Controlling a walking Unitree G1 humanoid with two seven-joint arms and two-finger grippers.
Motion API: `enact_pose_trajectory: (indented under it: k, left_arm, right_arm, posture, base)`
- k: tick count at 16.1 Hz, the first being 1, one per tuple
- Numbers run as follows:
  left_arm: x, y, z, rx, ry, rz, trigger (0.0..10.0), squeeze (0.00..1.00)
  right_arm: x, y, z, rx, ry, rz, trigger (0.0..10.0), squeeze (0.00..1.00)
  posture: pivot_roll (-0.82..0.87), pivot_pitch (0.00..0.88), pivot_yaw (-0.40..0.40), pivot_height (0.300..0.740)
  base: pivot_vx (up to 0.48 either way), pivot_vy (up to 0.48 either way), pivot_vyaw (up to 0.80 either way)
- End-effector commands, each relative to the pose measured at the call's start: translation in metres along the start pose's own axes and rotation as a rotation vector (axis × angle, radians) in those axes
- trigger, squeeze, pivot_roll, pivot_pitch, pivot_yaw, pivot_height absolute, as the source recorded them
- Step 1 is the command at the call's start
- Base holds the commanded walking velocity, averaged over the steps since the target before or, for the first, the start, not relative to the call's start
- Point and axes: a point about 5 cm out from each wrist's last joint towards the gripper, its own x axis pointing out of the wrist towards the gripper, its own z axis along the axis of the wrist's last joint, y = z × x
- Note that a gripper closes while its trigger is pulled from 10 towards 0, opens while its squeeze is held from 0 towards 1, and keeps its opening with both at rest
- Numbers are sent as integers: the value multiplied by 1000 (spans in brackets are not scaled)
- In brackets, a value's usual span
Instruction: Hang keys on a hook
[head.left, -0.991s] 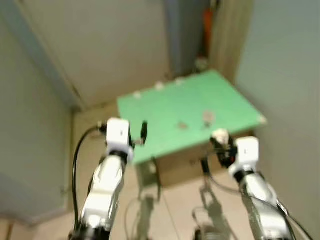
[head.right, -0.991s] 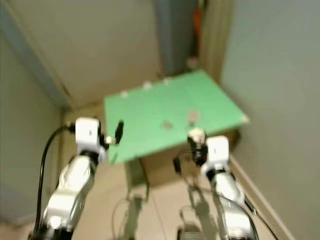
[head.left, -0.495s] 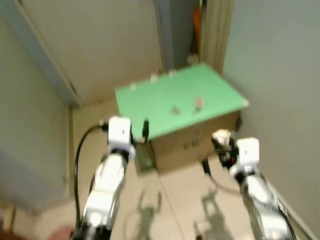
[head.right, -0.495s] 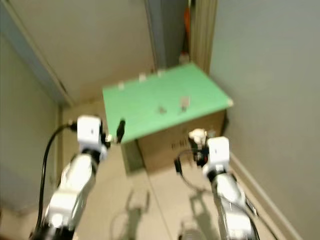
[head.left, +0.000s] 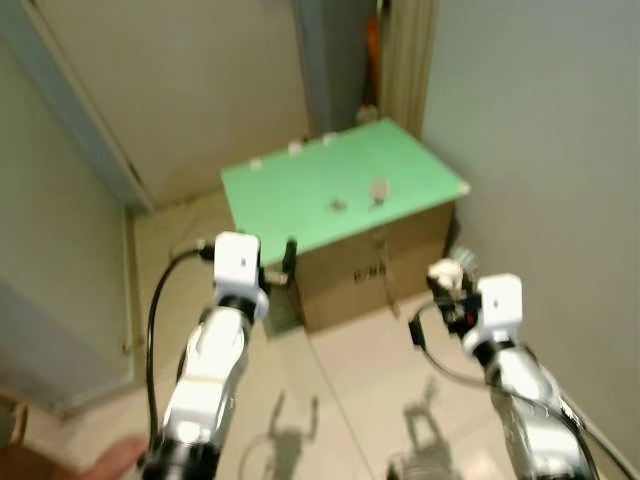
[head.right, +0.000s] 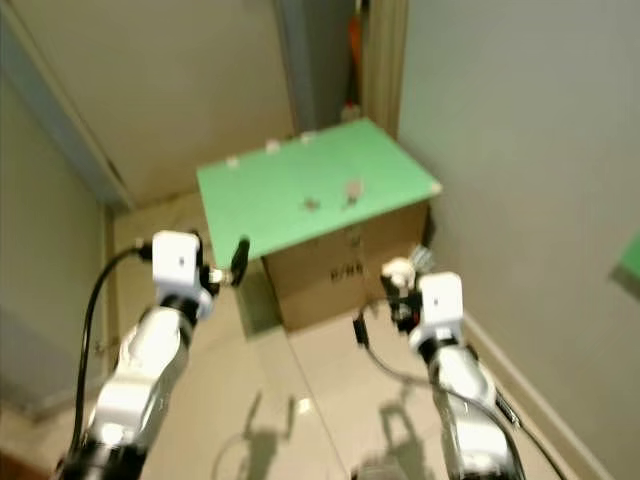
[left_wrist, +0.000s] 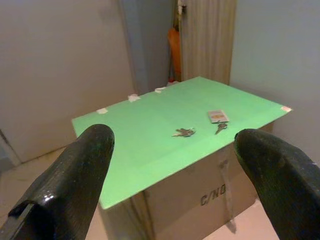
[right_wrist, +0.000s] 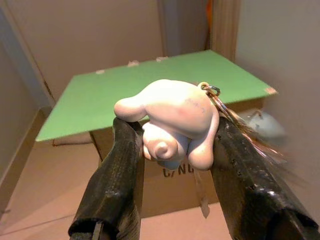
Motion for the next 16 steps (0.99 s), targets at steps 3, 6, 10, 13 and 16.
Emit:
enact_pose_trajectory:
  k: [3,6,10,13,16]
  left_arm:
    - [0,8,-2,19,9,12,10000,0]
    - [1,9,-2,42,10,-8,10000,0]
    - [0,5,1,49,-7,-55,10000,0]
    - [2,3,2,60,-17,-79,10000,0]
    - [4,3,2,70,-9,-99,10000,0]
  right_arm:
    - [6,7,4,-2,-20,25,0,0]
    - [6,9,4,7,-20,31,0,0]
    - [4,11,1,14,-13,37,0,0]
    - [3,13,0,23,-9,46,0,0]
    - [3,14,-1,34,-5,55,0,0]
  posture:
    - [-247,0,154,740]
    - [-249,0,161,740]
    - [-248,0,165,740]
    - [-252,1,165,740]
    - [-257,4,169,740]
  base:
    - [0,0,-200]
    - [0,0,-710]
    - [0,211,-723]
    - [0,480,-729]
    - [0,475,-740]
